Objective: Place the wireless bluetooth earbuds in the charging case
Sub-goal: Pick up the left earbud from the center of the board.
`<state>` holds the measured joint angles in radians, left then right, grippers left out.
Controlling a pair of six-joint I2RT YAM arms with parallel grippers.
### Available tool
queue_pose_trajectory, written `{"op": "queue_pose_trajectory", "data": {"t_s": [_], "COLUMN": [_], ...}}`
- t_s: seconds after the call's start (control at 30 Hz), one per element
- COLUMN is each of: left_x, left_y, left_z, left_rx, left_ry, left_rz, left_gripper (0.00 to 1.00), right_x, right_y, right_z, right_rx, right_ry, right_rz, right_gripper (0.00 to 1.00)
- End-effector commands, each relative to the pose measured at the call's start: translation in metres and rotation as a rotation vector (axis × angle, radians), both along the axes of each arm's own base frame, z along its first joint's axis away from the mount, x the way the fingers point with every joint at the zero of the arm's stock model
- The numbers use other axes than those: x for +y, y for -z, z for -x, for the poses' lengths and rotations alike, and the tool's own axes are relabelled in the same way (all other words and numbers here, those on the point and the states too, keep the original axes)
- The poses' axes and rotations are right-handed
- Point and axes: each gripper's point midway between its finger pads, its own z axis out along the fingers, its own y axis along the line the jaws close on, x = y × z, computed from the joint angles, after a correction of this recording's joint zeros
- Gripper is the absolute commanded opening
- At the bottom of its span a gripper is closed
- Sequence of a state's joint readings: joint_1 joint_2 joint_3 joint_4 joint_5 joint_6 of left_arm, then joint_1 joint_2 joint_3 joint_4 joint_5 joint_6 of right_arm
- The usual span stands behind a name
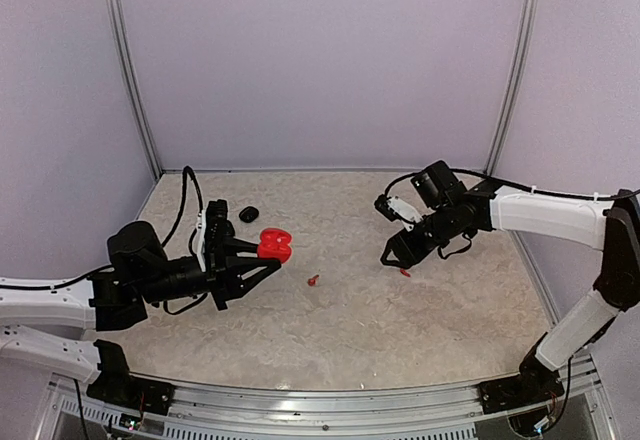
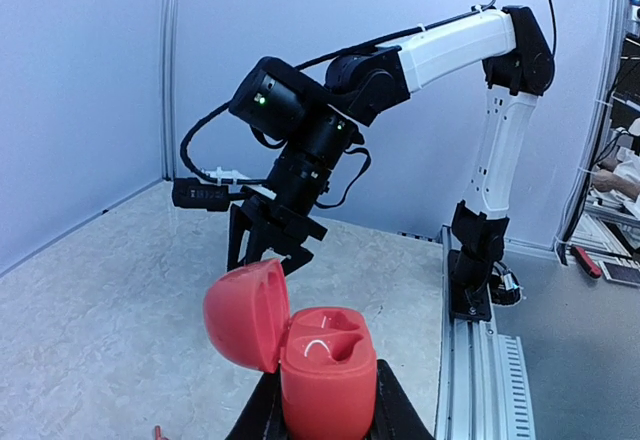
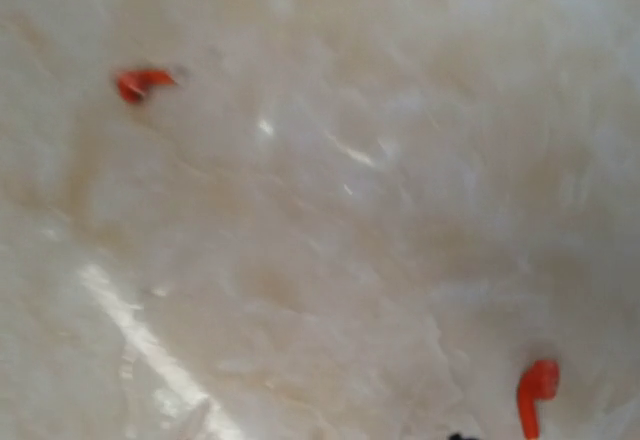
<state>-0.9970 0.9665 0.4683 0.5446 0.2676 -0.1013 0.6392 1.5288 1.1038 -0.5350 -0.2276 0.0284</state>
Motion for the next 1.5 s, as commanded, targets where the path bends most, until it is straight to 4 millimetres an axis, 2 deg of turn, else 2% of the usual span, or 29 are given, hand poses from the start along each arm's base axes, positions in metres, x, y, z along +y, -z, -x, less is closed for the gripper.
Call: {"op": "queue_pose_trajectory", "data": {"t_s": [0.0, 0.2, 0.6, 0.83, 1.1, 1.2, 1.3, 1.47], "left_x": [0.007, 0.007, 0.008, 0.006, 0.006, 0.006, 0.005, 0.004], "left_y": [-0.008, -0.006, -0.006, -0.005, -0.005, -0.005, -0.005, -0.006], "left_z": [-0.005, -0.007, -0.007, -0.007, -0.007, -0.007, -0.007, -0.007], "left_rx": [-0.012, -0.005, -0.009, -0.01, -0.011, -0.013, -0.012, -0.012], "left_ry": [-0.037, -0.051, -0.053, -0.05, -0.05, -0.05, -0.049, -0.046], "left_rz": [0.034, 0.029, 0.026, 0.022, 0.018, 0.017, 0.015, 0.013], "left_gripper": [0.0, 0.0, 0.0, 0.0, 0.0, 0.0, 0.0, 0.0], "right_x": [-0.009, -0.007, -0.032, -0.04, -0.04, -0.041, -0.036, -0.027], "right_y": [0.022, 0.048, 0.08, 0.091, 0.104, 0.106, 0.104, 0.103], "right_z": [-0.015, -0.026, -0.042, -0.047, -0.051, -0.053, -0.056, -0.05], "right_rx": [0.043, 0.083, 0.096, 0.117, 0.147, 0.155, 0.166, 0.202], "right_ry": [0.055, 0.074, 0.131, 0.145, 0.142, 0.145, 0.138, 0.116], "right_rz": [0.074, 0.123, 0.255, 0.272, 0.269, 0.262, 0.232, 0.185], "right_gripper": [0.55, 0.54, 0.5, 0.45, 0.37, 0.3, 0.23, 0.2]}}
